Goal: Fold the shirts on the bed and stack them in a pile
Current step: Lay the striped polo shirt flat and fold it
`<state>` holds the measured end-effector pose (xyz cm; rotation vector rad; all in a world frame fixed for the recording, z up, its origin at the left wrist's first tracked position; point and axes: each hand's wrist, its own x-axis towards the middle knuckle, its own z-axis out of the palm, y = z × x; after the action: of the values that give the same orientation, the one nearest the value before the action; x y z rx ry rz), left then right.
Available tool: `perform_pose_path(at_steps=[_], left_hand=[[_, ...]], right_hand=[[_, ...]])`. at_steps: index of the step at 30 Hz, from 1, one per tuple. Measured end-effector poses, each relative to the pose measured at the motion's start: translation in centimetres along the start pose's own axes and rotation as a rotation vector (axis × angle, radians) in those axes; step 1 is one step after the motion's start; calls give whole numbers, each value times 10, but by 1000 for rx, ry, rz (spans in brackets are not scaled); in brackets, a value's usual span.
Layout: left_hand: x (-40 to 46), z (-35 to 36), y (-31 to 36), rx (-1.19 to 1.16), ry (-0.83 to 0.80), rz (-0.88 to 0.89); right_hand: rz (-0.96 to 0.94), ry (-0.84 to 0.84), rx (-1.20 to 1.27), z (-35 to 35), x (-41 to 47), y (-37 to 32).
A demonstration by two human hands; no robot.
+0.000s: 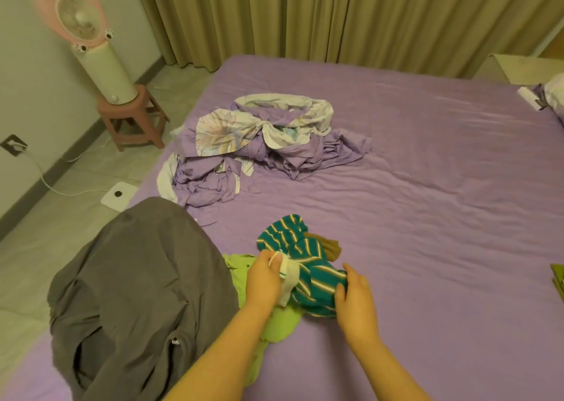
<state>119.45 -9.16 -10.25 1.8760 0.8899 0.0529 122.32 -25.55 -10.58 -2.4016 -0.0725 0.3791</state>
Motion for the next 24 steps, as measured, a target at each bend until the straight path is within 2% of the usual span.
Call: perform_pose_path(at_steps=[2, 4, 7, 11, 15, 19, 21, 24], left_hand=[[-9, -21, 26, -34, 65, 59], [-24, -40, 47, -82, 105, 90], [-54, -63, 77, -76, 136, 121], [-105, -89, 110, -102, 207, 173], [-160, -110, 143, -242, 270, 207], [-208, -121, 164, -268, 275, 268], [-230, -124, 170, -244, 286, 282], [-259, -125, 177, -167, 292, 328]], right_hand=[[-37, -8, -54, -28, -3, -11], [-78, -24, -242, -55, -9, -18], [-151, 69, -421, -99, -30, -29], [-355, 249, -160, -156, -62, -48], [-464, 164, 154, -215, -105, -76], [-570, 188, 381, -261, -149, -96], [-594, 150, 394, -276, -165, -100], [-652, 56, 270, -292, -186, -99]])
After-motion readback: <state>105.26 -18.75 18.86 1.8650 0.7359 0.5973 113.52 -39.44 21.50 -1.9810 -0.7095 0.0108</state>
